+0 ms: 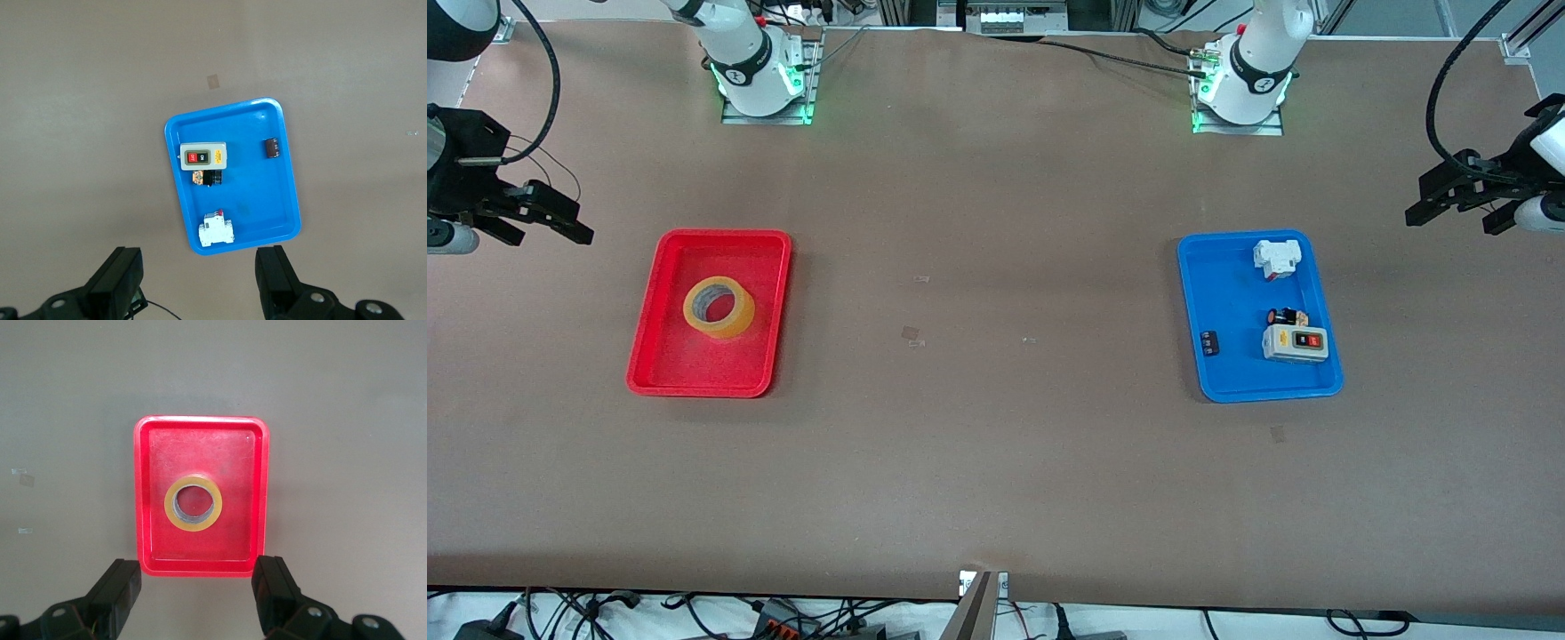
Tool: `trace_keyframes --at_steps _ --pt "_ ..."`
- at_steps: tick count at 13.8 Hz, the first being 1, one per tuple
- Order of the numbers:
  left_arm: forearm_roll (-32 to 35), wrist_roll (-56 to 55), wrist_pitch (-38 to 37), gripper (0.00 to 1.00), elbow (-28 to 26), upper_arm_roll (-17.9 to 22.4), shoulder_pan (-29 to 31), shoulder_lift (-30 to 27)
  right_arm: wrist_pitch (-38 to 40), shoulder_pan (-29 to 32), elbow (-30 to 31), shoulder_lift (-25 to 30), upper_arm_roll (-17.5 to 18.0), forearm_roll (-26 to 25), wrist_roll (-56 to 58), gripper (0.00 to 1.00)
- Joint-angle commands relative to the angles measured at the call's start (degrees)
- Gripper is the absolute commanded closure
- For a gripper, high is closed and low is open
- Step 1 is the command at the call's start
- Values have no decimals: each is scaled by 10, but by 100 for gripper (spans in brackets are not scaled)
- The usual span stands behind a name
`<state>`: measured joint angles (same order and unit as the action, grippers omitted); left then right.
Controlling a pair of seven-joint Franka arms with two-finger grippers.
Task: Place and move tape with both arms
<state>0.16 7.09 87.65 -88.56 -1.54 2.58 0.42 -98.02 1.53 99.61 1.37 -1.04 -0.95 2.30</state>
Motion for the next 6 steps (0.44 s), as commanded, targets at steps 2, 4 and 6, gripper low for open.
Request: trace_keyframes --at_steps 2,4,6 --pt "3 7 -6 0 -5 0 -1 -10 7 11 9 14 9 5 2 0" --pt "3 7 -8 0 -5 0 -1 -10 7 9 9 14 10 2 2 0" --pt "3 8 -8 0 -5 0 -1 -10 8 10 9 14 10 2 2 0"
